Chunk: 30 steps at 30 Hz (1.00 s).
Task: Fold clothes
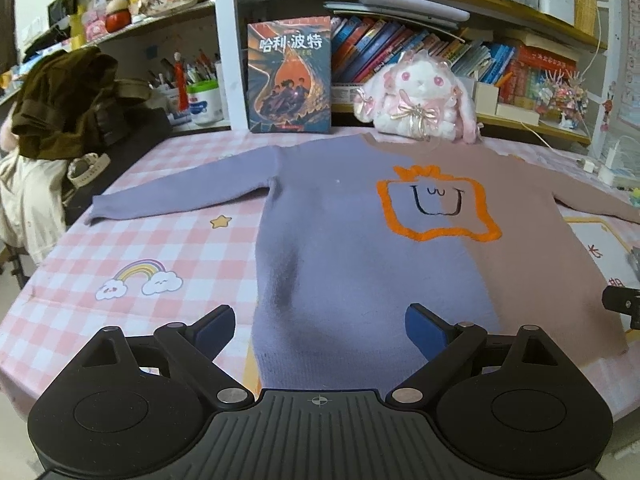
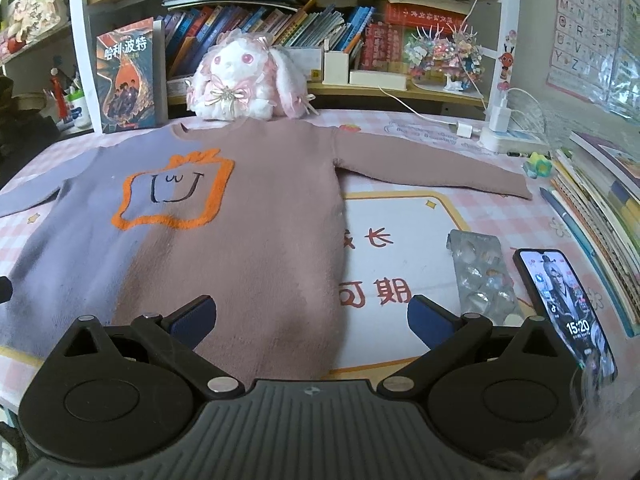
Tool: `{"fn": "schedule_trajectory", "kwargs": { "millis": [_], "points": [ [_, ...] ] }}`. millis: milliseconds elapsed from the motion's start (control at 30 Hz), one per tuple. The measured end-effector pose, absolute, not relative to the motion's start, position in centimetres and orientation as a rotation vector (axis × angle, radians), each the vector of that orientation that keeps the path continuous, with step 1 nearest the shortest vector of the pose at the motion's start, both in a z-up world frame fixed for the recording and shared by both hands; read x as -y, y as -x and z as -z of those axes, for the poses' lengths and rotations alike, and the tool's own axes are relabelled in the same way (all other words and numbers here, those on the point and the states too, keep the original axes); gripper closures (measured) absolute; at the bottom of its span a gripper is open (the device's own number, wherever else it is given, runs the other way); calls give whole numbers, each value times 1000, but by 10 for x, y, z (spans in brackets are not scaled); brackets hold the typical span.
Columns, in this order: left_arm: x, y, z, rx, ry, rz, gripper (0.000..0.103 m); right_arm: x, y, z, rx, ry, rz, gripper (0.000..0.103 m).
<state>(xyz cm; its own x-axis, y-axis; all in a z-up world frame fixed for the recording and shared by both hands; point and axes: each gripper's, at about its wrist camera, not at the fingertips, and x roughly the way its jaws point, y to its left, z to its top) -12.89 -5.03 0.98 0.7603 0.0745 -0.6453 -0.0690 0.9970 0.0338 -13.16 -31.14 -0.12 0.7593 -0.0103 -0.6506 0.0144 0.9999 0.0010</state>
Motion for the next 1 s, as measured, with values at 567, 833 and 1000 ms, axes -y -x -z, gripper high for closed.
{"fn": "schedule_trajectory", "kwargs": {
  "millis": [567, 833, 1000],
  "points": [
    [-70, 71, -5, -732, -8, 78, 9, 192, 118, 3, -726, -12, 148, 0],
    [-122, 49, -2, -735, 25, 34, 9, 149, 109, 6, -742, -18, 182, 0],
    [-154, 35, 2, -731, 63, -31, 9, 137, 103, 5, -746, -24, 199, 0]
  ]
}}
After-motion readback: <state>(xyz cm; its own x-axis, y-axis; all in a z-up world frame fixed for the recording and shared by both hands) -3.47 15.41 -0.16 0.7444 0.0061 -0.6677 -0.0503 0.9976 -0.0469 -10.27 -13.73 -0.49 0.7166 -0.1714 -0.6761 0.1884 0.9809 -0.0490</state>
